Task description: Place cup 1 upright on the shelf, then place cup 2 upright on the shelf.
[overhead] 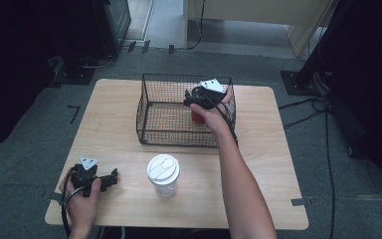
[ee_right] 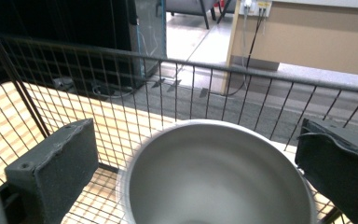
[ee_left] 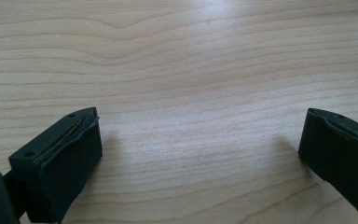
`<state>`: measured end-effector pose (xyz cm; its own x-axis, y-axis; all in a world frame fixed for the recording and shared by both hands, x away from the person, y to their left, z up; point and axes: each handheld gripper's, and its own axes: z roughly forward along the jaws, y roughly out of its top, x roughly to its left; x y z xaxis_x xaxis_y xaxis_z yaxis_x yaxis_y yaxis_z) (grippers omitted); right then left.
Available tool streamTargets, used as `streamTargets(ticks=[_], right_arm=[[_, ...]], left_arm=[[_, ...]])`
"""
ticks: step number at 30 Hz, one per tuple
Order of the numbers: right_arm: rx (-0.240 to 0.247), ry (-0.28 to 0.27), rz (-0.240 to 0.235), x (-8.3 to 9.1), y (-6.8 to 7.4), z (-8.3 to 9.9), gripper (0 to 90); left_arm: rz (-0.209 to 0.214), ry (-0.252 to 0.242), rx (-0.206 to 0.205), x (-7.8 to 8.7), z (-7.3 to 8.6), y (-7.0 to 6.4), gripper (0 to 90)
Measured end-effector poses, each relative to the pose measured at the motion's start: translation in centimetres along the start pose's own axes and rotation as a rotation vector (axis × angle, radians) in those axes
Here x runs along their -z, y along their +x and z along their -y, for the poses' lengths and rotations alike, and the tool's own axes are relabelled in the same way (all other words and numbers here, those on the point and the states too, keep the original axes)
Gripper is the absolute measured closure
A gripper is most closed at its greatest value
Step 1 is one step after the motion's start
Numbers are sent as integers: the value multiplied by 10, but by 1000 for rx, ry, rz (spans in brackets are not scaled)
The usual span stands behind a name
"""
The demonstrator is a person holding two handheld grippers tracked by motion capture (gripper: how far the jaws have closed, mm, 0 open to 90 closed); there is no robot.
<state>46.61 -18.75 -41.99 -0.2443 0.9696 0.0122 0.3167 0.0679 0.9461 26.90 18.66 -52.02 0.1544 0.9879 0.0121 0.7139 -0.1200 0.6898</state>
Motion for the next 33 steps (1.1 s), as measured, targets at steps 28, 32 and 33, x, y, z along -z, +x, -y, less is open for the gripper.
streamTargets(ticks=[28, 32, 33], right_arm=[[32, -77, -156, 85, 18, -19, 0], [60, -58, -175, 105, 23, -10, 0], [63, -55, -179, 108, 24, -8, 0]], left_arm=[[2, -3, 0, -1, 0, -1, 0], [2, -2, -1, -1, 0, -1, 0], [2, -2, 0, -1, 0, -1, 0]])
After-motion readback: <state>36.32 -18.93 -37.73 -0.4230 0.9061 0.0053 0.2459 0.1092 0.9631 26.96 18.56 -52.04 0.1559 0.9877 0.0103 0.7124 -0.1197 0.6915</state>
